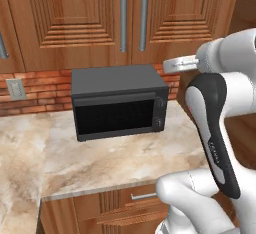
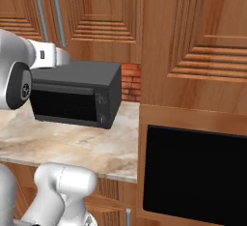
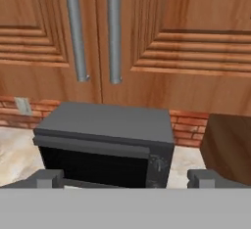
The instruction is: Open the cabinet. Pick the dish brush and place it next to the sink. Then close the cabinet.
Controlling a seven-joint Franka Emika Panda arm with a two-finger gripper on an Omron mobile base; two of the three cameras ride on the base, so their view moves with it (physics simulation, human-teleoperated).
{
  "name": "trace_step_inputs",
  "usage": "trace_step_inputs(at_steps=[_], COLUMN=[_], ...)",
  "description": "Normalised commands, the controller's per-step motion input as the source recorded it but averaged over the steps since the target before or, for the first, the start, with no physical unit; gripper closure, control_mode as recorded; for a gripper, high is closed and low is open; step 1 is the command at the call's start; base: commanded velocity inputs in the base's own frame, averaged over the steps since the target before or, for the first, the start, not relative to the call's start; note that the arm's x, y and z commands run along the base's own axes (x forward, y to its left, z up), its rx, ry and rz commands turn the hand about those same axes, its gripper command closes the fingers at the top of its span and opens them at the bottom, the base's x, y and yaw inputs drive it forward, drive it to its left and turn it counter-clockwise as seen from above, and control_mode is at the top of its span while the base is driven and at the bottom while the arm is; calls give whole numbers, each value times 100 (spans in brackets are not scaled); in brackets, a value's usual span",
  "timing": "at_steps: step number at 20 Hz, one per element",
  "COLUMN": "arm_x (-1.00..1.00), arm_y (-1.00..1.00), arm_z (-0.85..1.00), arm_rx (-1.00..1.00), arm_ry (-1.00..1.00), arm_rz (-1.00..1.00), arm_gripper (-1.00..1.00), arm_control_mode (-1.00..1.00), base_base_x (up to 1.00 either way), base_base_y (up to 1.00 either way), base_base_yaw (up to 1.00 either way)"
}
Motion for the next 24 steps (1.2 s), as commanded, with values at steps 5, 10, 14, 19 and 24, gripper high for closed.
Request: trace_step_inputs(at_steps=[5, 10, 14, 19, 24], arm_x=[18, 39, 19, 0, 2], arm_y=[8, 2, 1, 15, 23], arm_z=[0, 2, 26, 18, 16], arm_rx=[-9, 1, 5, 3, 5], arm_ry=[-1, 0, 8, 13, 13], arm_rz=[-3, -5, -4, -2, 0], arm_gripper=[-100, -100, -100, -100, -100], arm_control_mode=[-100, -100, -100, -100, -100], base_base_x=[0, 0, 0, 0, 0], base_base_y=[0, 0, 0, 0, 0], base_base_yaw=[0, 0, 0, 0, 0])
